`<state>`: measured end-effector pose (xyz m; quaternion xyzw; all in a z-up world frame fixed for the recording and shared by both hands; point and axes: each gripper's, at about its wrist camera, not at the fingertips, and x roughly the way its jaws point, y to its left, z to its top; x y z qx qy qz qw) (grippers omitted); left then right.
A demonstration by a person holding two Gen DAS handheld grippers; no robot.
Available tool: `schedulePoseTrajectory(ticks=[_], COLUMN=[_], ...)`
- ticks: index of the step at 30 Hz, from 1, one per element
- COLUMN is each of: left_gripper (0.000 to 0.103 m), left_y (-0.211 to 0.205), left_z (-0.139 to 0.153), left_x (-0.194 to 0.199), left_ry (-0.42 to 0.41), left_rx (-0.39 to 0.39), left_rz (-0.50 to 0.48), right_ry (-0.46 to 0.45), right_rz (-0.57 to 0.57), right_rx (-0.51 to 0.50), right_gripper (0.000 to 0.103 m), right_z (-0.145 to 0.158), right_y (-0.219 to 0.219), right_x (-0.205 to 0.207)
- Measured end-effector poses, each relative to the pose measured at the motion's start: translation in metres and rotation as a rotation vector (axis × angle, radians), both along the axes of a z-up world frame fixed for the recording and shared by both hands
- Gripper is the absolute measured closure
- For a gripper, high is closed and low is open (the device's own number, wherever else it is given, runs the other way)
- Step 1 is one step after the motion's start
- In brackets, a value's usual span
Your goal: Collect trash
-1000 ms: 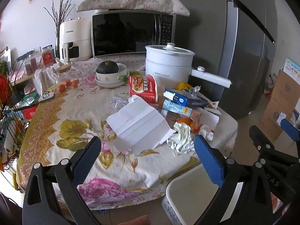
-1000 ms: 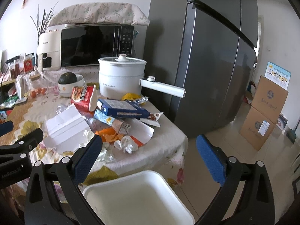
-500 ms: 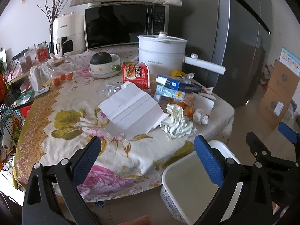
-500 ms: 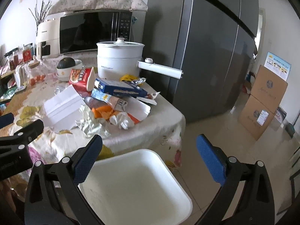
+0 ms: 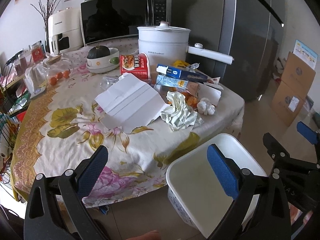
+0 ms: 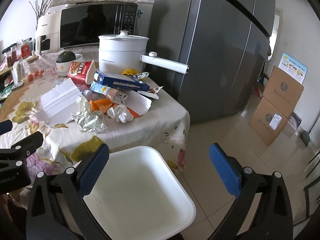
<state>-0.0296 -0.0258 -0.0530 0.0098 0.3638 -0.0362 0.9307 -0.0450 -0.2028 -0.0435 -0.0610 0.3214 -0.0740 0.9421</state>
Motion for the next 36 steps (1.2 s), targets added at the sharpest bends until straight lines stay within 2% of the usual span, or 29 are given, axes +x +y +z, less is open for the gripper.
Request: schedulePoseTrajectory(ticks=[36], left_gripper=[0.007], left_y=[0.0021], left_z=[-0.0045], left_x=[0.0003], left_ry=[0.007], left_rx=[0.012], left_rz=[0.002], right_ry=[0.009], right_rz=[0.012], right_rx=[0.001], right_gripper=[0.007], right_z=[-0.0037], right_y=[0.0013], right_x=[-0.0002])
